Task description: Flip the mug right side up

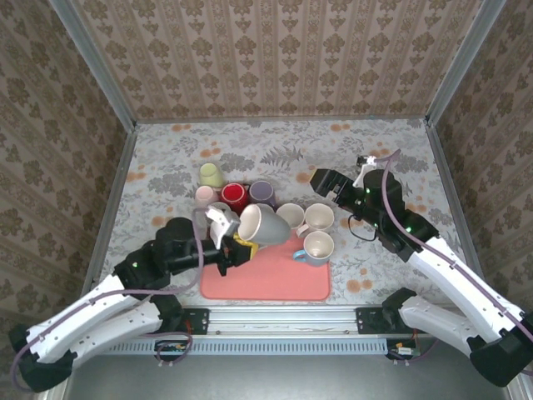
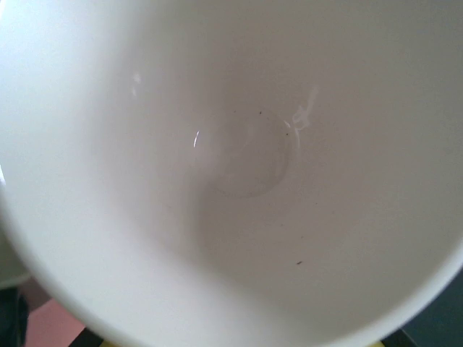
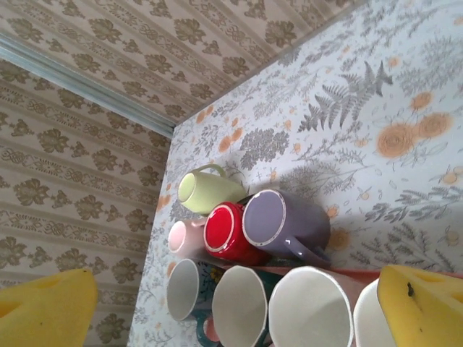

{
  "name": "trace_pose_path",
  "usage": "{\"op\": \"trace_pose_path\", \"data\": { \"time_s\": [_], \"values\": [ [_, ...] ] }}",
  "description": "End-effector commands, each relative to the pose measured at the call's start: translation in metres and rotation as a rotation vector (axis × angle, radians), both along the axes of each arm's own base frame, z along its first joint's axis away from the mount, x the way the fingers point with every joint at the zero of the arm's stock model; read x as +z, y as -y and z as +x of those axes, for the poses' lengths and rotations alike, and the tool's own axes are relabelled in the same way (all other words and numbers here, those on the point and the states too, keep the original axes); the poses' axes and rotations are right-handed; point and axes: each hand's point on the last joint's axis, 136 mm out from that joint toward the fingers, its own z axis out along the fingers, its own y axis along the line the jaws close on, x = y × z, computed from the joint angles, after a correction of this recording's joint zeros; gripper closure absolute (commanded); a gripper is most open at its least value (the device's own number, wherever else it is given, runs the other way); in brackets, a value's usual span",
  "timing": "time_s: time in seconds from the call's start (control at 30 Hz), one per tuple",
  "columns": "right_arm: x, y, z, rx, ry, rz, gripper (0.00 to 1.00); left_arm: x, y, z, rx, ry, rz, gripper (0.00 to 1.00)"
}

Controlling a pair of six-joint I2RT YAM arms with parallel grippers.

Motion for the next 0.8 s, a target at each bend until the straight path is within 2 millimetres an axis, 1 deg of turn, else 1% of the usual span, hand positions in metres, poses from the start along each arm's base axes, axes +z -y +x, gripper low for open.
{"op": "trace_pose_path", "data": {
  "time_s": [0.0,0.07,0.13,0.23,0.3,0.4,0.53,0.63,0.77],
  "values": [
    [0.008,0.011,-0.005,0.001,0.033,-0.097,0.0,0.006,-0.003,-0.005,-0.02,0.16,0.072,1.0],
    [0.008,0.011,-0.007,0.011,0.037,-0.117,0.0,0.0,0.003,-0.016,-0.063,0.189,0.099,1.0],
    [0.006,0.013,-0.008,0.015,0.036,-0.137,0.0,-0.011,0.007,-0.025,-0.094,0.212,0.175,1.0],
    [0.008,0.014,-0.01,0.019,0.046,-0.154,0.0,-0.033,0.011,-0.03,-0.124,0.187,0.278,1.0],
    [0.009,0.015,-0.009,0.025,0.051,-0.169,0.0,-0.041,0.011,-0.032,-0.133,0.175,0.3,1.0],
    [0.011,0.016,-0.009,0.027,0.062,-0.193,0.0,-0.047,0.01,-0.031,-0.123,0.171,0.314,1.0],
    [0.013,0.018,-0.008,0.028,0.07,-0.218,0.0,-0.059,0.018,-0.032,-0.129,0.155,0.325,1.0],
    [0.014,0.018,-0.008,0.031,0.074,-0.22,0.0,-0.073,0.018,-0.023,-0.09,0.157,0.395,1.0],
    [0.015,0.016,-0.008,0.04,0.078,-0.219,0.0,-0.082,0.014,-0.014,-0.043,0.167,0.442,1.0]
  ]
}}
